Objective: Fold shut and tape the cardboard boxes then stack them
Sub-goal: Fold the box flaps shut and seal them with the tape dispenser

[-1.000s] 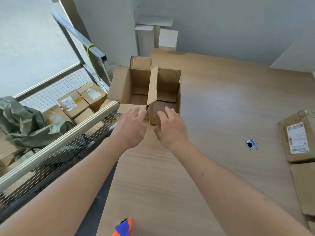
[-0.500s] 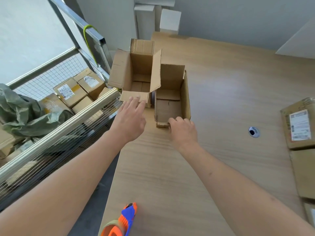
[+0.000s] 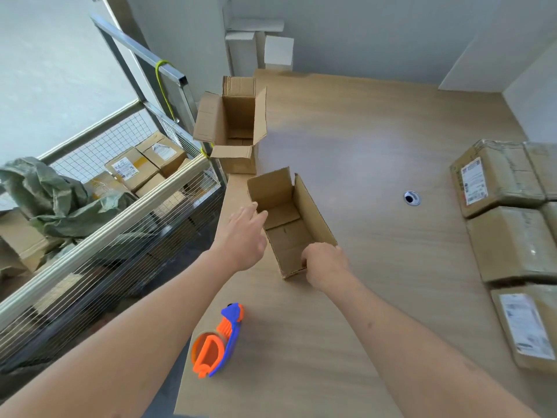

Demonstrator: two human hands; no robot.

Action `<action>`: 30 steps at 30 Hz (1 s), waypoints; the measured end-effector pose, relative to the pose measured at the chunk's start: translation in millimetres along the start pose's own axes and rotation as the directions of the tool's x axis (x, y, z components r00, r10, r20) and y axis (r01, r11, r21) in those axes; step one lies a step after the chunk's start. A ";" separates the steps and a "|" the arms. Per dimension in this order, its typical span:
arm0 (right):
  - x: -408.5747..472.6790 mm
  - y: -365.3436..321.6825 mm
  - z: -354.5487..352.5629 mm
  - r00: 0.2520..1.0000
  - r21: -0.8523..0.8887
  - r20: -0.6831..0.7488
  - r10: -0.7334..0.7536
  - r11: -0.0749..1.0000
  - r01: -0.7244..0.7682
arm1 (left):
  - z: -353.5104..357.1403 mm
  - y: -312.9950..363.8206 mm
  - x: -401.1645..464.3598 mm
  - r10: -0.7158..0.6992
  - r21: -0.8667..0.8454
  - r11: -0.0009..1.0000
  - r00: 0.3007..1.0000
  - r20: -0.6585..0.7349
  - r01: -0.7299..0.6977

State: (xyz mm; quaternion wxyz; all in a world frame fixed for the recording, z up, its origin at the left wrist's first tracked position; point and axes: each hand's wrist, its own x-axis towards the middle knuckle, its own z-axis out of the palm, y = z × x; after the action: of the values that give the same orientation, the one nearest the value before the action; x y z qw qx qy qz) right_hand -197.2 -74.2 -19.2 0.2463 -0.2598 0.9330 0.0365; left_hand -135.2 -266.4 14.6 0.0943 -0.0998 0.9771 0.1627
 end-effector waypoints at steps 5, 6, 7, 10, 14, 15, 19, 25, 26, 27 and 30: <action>-44.3 3.9 12.5 0.998 -0.170 0.054 -0.013 0.985 0.022 | 1.9 2.7 -26.3 0.016 0.007 1.000 0.998 0.058 -0.016; -53.0 4.8 16.1 0.999 -0.197 0.047 -0.014 0.980 0.023 | 3.2 1.9 -29.7 0.025 0.008 1.000 0.998 0.053 -0.025; -62.0 5.4 19.6 0.999 -0.230 0.044 -0.009 0.973 0.019 | 5.0 0.6 -33.2 0.034 0.014 0.999 0.998 0.047 -0.034; -84.2 10.5 38.5 0.996 -0.286 0.039 0.074 0.956 -0.060 | 13.0 -1.6 -43.8 0.049 0.004 0.999 0.995 0.088 -0.050; -111.9 20.6 61.0 0.993 -0.270 -0.066 0.099 0.956 -0.113 | 31.7 0.5 -57.6 0.089 -0.083 0.994 0.968 0.233 -0.071; -117.5 23.5 65.8 0.991 -0.269 -0.096 0.088 0.957 -0.111 | 37.1 1.4 -61.2 0.097 -0.095 0.993 0.963 0.251 -0.075; -126.2 27.0 76.4 0.961 -0.123 -0.249 0.121 0.980 -0.155 | 49.8 10.1 -71.8 0.195 -0.155 0.974 0.963 0.185 -0.167; -118.7 35.9 82.7 0.927 0.025 -0.303 0.222 0.974 -0.225 | 58.9 16.4 -79.0 0.261 -0.145 0.964 0.903 0.342 -0.223; -117.0 39.1 83.4 0.932 0.036 -0.304 0.199 0.980 -0.197 | 61.3 16.4 -79.2 0.250 -0.128 0.968 0.897 0.365 -0.217; -115.0 42.1 84.4 0.934 0.057 -0.311 0.174 0.985 -0.165 | 63.4 16.4 -79.0 0.237 -0.126 0.971 0.895 0.377 -0.204; -109.4 47.4 87.5 0.937 0.124 -0.319 0.143 0.986 -0.108 | 68.0 14.0 -76.3 0.215 -0.124 0.976 0.872 0.439 -0.178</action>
State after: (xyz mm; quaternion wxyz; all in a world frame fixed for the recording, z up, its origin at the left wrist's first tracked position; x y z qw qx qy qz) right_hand -101.1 34.9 -46.4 0.0986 -0.1890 0.9762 -0.0401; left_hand -54.6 -217.9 -27.8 0.2969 0.0367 0.9263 0.2290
